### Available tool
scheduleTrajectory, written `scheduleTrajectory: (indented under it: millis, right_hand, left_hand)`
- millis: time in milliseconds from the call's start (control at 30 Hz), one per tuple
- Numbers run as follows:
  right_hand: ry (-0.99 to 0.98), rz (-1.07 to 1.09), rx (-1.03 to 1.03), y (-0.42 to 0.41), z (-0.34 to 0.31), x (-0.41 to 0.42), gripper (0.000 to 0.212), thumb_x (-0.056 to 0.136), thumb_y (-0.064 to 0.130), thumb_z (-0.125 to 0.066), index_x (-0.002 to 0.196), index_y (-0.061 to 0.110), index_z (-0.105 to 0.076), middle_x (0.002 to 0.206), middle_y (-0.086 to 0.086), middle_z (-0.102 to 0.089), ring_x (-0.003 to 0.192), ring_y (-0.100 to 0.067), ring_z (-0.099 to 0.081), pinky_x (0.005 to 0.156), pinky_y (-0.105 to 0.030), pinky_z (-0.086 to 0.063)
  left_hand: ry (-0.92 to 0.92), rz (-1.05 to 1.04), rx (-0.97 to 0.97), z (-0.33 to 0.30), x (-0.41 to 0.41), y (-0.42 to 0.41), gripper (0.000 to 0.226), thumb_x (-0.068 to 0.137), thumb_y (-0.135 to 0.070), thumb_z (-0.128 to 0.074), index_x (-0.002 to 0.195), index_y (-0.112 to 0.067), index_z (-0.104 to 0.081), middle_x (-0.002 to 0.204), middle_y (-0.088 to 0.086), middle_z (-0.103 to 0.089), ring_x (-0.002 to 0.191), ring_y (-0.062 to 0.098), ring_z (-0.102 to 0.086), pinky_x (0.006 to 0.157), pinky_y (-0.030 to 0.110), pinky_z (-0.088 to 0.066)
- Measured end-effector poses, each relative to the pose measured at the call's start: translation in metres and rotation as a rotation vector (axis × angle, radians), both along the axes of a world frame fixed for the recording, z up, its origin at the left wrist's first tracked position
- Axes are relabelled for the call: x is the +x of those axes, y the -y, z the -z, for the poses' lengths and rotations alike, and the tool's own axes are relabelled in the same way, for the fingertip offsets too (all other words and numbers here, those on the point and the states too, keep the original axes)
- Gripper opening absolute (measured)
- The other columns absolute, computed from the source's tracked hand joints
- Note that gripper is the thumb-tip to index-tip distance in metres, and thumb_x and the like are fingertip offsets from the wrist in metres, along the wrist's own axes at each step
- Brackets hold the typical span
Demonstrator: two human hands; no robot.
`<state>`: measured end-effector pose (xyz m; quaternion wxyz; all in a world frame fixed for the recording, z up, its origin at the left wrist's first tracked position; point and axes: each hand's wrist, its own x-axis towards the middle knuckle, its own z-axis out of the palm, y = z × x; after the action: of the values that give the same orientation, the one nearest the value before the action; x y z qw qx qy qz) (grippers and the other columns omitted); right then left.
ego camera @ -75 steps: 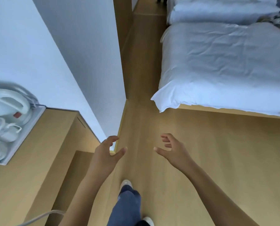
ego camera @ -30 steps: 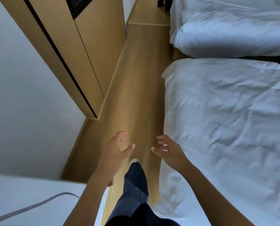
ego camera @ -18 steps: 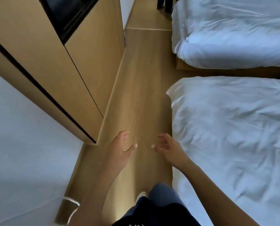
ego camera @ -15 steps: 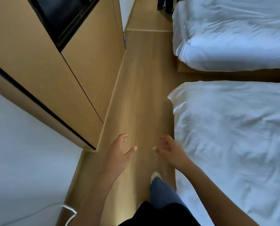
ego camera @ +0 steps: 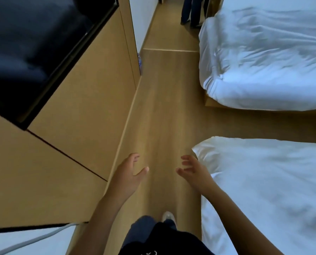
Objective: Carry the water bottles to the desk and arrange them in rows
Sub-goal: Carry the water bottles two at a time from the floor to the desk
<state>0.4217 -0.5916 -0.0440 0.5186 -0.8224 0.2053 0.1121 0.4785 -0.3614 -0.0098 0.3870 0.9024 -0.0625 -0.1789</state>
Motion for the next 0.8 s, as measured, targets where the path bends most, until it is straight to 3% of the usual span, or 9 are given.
scheduleTrajectory:
  millis: [200,533,800]
  right_hand:
    - [-0.025,0.006,-0.036,0.045,0.003,0.128,0.048,0.09,0.038,-0.069,0.132,0.025,-0.05,0.12,0.007,-0.057,0.104,-0.014,-0.063,0.091,-0.036,-0.055]
    - [0.007,0.018,-0.067,0.101,0.001,0.408,0.05,0.089,0.041,-0.069,0.133,0.03,-0.048,0.119,0.01,-0.053,0.107,-0.012,-0.061,0.084,-0.025,-0.053]
    - [-0.062,0.027,-0.038,0.148,0.006,0.571,0.049,0.091,0.037,-0.068,0.134,0.028,-0.048,0.121,0.009,-0.053,0.108,-0.012,-0.061,0.083,-0.023,-0.05]
  left_hand:
    - [-0.024,0.008,-0.002,0.012,0.128,0.045,0.055,0.09,-0.042,-0.063,0.138,-0.025,-0.043,0.139,-0.005,-0.05,0.124,0.011,-0.047,0.1,0.027,-0.039]
    - [0.053,0.089,0.002,0.019,0.415,0.105,0.05,0.09,-0.046,-0.061,0.135,-0.03,-0.045,0.138,-0.007,-0.051,0.121,0.008,-0.049,0.092,0.025,-0.04]
    - [0.044,0.081,-0.002,0.017,0.589,0.15,0.048,0.089,-0.042,-0.064,0.132,-0.027,-0.049,0.134,-0.005,-0.055,0.12,0.012,-0.053,0.092,0.027,-0.043]
